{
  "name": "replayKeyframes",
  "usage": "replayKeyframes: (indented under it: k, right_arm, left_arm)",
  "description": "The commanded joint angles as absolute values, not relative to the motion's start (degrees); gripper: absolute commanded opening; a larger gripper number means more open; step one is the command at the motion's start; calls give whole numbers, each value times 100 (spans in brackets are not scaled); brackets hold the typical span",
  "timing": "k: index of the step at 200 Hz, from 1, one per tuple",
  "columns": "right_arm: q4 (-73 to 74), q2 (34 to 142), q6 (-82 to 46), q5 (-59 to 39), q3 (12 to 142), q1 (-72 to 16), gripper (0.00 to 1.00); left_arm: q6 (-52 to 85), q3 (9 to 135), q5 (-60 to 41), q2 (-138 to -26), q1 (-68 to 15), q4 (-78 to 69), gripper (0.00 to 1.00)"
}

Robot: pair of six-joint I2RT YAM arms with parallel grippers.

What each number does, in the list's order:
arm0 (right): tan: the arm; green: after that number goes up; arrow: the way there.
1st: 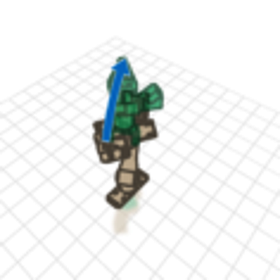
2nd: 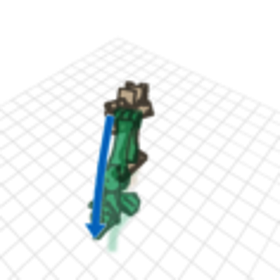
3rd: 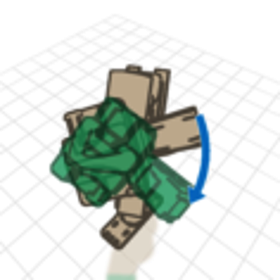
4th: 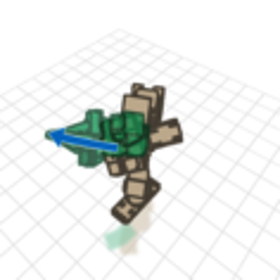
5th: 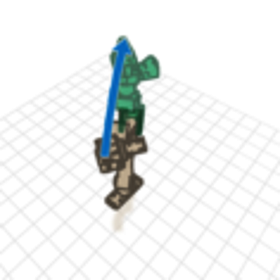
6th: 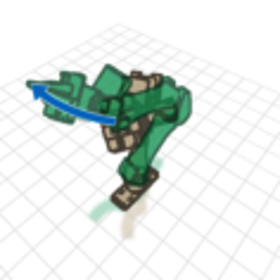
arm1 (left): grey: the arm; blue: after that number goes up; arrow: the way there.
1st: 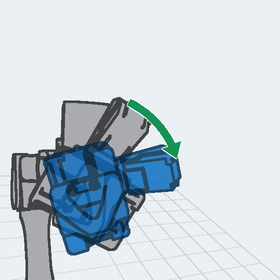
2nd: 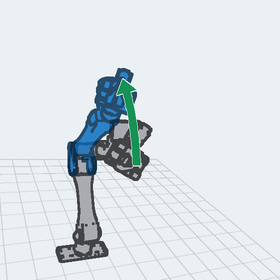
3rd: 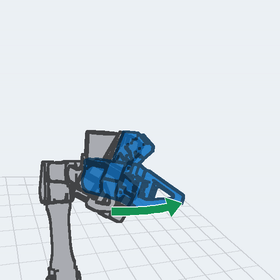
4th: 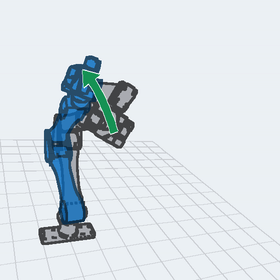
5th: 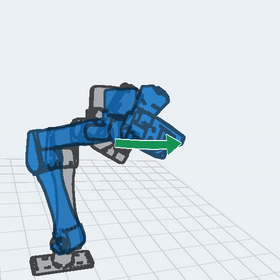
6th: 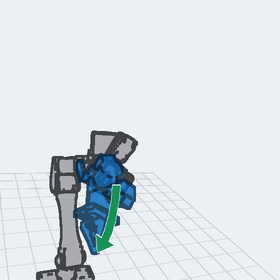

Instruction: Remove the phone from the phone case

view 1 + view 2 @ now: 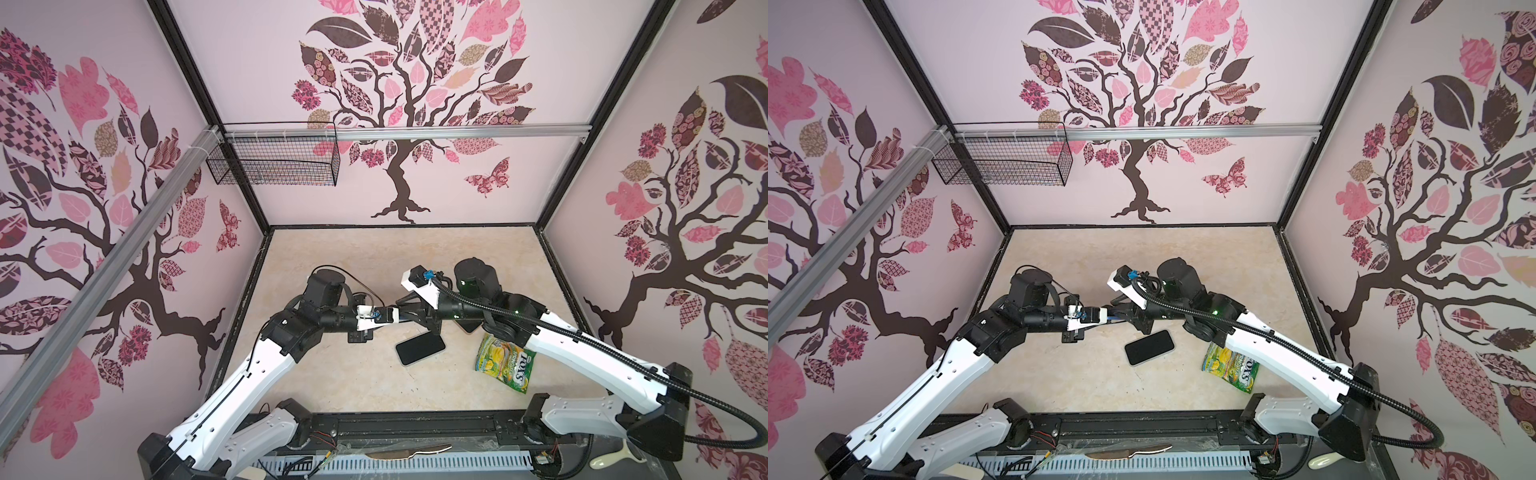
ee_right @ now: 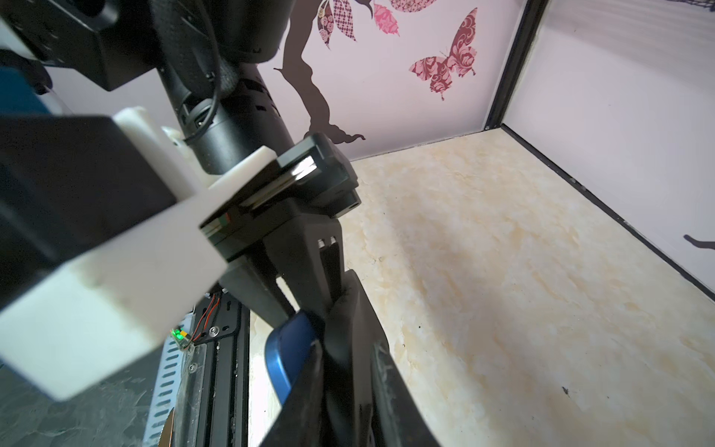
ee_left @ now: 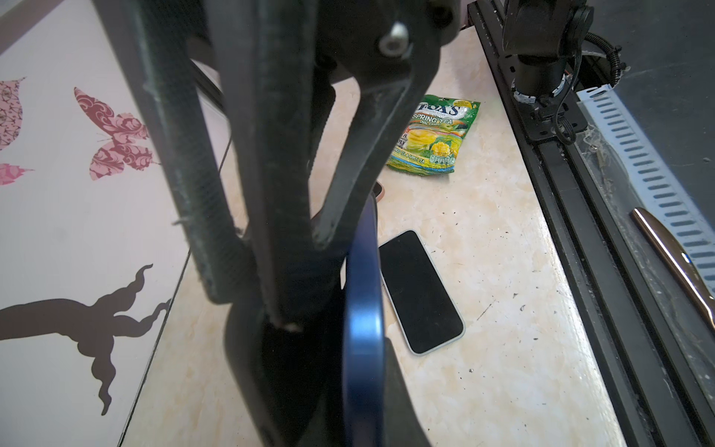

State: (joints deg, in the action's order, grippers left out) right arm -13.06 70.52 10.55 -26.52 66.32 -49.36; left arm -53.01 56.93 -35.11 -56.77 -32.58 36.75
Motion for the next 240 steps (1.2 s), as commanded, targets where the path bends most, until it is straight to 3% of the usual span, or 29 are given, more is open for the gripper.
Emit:
replayKeyframes:
  k: [1,68,114,153,195,240]
  right_arm:
    - [-1721,7237,1185,-2861,6829,-4926,22]
    - [-1525,7191,586,-2148,6821,-4924,0]
    - [-1248,7198,-174,-2202,6764,-4749,0]
    - [-417,7206,-1718,-3089,6301,-3780,0]
    - [-624,7170,-1833,-2559,6215,-3629,0]
    - [-154,6746,-2011,-1357,5603,-3622,0]
  left_arm:
    - [-5344,6010,-3762,-5546,-3278,3368,0]
    - [-5267,5886,-3744,-5414,-3290,3301,0]
    - [-5178,5770,-3871,-5280,-3290,3226,0]
    - [-5129,5678,-4185,-5145,-3288,3227,0]
    - [-4723,5477,-4264,-4943,-3279,2955,0]
    - [-2251,5428,-4052,-5108,-2985,2114,0]
